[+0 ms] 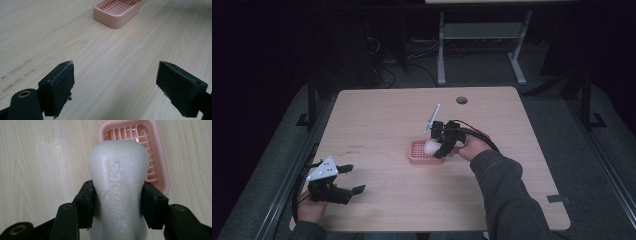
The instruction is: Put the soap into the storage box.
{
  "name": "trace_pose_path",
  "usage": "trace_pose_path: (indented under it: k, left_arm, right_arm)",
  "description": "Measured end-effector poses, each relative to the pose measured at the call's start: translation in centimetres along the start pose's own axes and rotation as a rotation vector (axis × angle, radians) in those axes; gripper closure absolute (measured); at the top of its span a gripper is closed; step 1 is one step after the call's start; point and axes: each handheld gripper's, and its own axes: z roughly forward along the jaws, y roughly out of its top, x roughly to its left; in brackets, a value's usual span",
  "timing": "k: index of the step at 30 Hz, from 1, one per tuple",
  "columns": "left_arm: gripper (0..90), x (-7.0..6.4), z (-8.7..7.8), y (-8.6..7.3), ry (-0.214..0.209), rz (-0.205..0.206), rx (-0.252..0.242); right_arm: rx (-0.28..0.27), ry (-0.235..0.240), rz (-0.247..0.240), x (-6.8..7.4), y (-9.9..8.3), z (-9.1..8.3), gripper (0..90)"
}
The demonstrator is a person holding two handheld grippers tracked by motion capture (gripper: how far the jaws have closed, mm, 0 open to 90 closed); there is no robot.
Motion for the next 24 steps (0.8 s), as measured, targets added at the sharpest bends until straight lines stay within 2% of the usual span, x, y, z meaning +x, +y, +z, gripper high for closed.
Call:
trace_pose_path:
  k: [10,19,24]
  left_arm:
    - [14.8,0.1,0.0,0.0,0.0,0.001,-0.001]
    - [14.8,0.0,0.0,0.0,-0.001,-0.003,-0.006]
    - [14.8,0.0,0.0,0.0,-0.002,-0.004,-0.006]
  right_arm:
    - [-0.02,0.013,0.004,-0.8,1.2,0.4,49.2]
    - [-0.016,0.026,0.018,-1.6,1.6,1.8,49.2]
    - [-0.007,0.019,0.009,-1.7,2.2,2.6,49.2]
